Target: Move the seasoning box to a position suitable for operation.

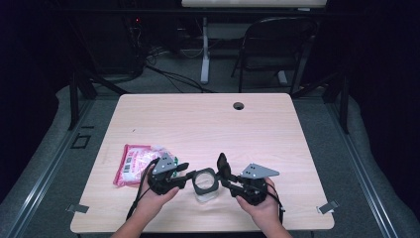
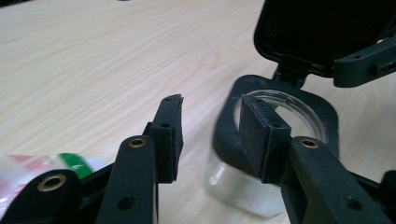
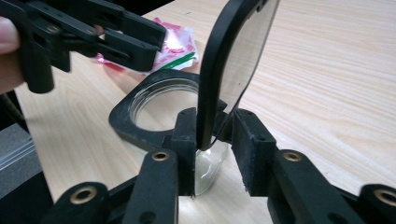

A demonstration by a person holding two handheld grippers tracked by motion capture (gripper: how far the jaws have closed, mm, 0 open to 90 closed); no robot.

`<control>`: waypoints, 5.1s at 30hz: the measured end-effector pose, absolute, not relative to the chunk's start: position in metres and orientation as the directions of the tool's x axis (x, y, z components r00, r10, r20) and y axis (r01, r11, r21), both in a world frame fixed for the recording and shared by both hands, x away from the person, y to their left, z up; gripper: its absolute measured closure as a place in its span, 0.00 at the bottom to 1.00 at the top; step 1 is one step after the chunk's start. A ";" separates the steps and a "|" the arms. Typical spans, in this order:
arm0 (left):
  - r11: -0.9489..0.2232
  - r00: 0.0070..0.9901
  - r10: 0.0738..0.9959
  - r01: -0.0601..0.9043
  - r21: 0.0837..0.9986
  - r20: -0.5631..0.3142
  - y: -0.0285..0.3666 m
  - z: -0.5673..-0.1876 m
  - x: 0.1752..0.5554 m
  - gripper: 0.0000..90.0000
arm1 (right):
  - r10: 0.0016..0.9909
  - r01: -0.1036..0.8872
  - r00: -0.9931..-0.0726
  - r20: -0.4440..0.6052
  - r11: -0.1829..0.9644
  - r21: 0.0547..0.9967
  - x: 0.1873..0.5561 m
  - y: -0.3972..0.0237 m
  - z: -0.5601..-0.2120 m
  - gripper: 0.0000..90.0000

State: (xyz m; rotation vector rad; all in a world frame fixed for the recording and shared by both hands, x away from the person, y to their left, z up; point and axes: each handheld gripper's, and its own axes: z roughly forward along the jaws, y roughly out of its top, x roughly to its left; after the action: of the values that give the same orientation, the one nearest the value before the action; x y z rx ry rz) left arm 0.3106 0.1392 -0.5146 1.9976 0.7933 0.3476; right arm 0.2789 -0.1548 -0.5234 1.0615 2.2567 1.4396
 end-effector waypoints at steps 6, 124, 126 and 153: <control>-0.302 0.697 0.709 0.436 0.848 -0.106 0.164 -0.510 0.317 0.65 | 0.713 0.455 -0.678 0.177 0.219 0.863 0.293 -0.159 -0.524 0.82; -0.490 0.612 0.783 0.495 0.717 0.113 0.203 -0.578 0.334 0.83 | 0.713 0.478 -0.672 0.202 0.210 0.853 0.296 -0.187 -0.529 0.55; -0.487 0.609 0.786 0.499 0.717 0.110 0.203 -0.578 0.336 0.83 | 0.714 0.480 -0.672 0.200 0.214 0.851 0.295 -0.189 -0.528 0.55; -0.467 0.593 0.801 0.535 0.705 0.080 0.198 -0.579 0.352 0.93 | 0.742 0.483 -0.642 0.196 0.192 0.854 0.283 -0.201 -0.529 0.56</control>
State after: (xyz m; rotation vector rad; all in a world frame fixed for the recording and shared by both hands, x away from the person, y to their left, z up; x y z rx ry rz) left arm 0.3525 0.1977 -0.5789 2.1803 1.0531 0.5377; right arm 0.2832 -0.2012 -0.5293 1.1683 2.2086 1.4282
